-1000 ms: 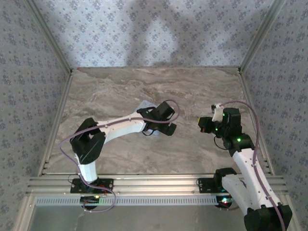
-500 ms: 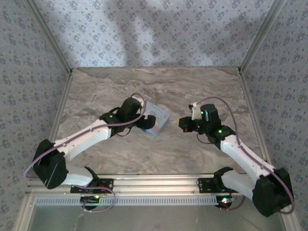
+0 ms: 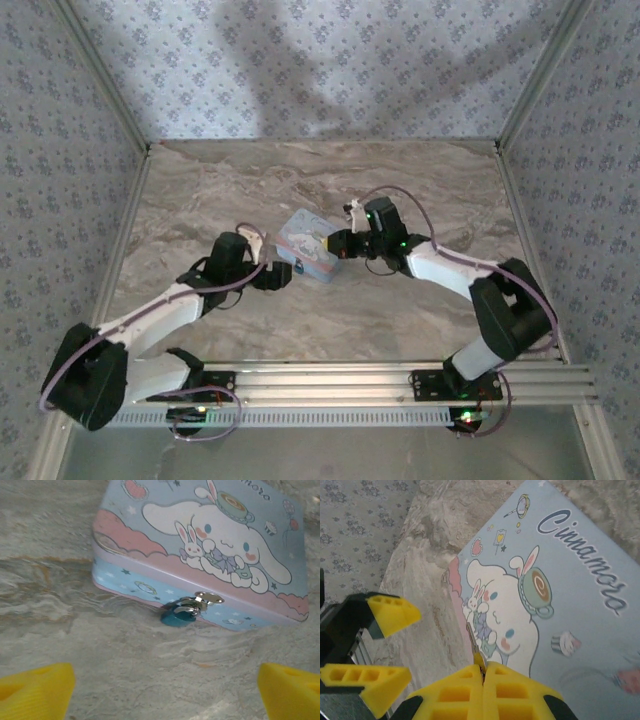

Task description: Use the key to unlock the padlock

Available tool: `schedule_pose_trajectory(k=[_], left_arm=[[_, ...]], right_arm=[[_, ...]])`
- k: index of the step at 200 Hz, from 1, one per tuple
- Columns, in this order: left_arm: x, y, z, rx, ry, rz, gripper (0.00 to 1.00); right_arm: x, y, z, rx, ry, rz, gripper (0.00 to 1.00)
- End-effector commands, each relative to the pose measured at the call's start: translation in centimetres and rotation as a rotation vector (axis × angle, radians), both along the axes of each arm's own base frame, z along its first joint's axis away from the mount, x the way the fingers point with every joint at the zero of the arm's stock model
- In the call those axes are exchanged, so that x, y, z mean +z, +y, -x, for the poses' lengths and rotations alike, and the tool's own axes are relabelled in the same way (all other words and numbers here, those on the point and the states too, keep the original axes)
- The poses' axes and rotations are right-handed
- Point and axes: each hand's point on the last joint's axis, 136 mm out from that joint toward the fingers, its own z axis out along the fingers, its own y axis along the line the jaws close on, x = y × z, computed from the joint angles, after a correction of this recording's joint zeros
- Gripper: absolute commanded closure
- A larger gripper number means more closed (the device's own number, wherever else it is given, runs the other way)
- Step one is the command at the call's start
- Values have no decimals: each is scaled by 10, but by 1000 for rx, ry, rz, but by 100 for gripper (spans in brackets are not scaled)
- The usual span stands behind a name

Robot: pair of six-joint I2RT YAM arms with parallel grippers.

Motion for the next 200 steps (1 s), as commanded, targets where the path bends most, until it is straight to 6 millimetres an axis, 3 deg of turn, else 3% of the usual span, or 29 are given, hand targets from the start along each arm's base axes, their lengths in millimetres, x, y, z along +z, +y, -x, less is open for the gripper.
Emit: schedule_pose_trajectory(k=[1, 43, 99, 200], left_arm=[[-3, -23, 2, -128, 22, 81, 16], [-20, -37, -6, -181, 43, 105, 22], [-35, -47, -13, -212, 42, 127, 33], [-47, -51, -25, -249, -42, 77, 39]], right_arm=[[8, 19, -9, 34, 8, -37, 100], [-21, 21, -16, 28, 91, 32, 100], [-54, 10, -9, 11, 154, 121, 100], [-61, 8, -3, 25, 154, 146, 100]])
